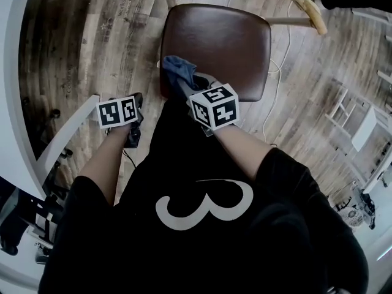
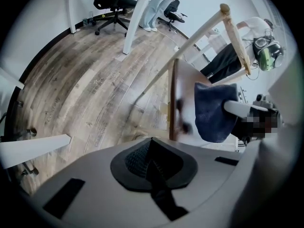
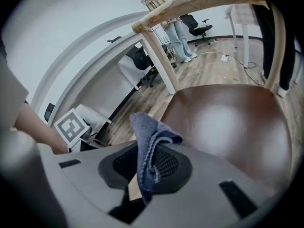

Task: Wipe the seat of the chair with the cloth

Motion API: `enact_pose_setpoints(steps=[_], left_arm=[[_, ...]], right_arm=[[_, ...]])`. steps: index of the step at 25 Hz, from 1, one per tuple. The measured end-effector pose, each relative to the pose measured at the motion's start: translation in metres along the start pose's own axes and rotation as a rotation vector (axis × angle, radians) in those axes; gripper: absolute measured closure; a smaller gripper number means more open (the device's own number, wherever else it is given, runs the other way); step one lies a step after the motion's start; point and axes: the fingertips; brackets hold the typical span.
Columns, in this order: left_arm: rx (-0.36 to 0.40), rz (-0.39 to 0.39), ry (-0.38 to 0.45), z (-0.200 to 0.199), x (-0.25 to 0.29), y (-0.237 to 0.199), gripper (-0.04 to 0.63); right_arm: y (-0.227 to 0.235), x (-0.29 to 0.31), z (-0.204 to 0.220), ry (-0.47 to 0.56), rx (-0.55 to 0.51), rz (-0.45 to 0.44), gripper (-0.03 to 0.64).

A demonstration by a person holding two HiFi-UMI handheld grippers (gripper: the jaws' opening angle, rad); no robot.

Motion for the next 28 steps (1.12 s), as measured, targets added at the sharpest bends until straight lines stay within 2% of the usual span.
enact_pose_setpoints(steps=[4,9,20,28], left_arm=[[-0.011,-0.014,0.009,-0.002,-0.001,-0.01,0.583],[0.0,-0.027,0.009,0.0,-0.002,-0.016,0.583],[0.034,-0.043,0.005,0.003,0.001,-0.019,0.583],[0.084,-0.013,-0.016,0.012,0.008,0.01,0.583]], right_arm=[[-0.012,0.017,-0.006,0.013,0.044,-0.037,0.561],[-0.019,0.036,0.006,-0.021,0.019,-0.055,0.561],[0.015,0.043,0.045,-0.083,-0.054,0.058,0.561],[0.057,0.008,0.073,-0.127,-0.055,0.165,0.561]])
Point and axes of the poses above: the fingertips, and each gripper's own axes: x forward along the fingers, y to its right, z out of its underside, and after that the axes turned 13 degrees about -x, right-handed
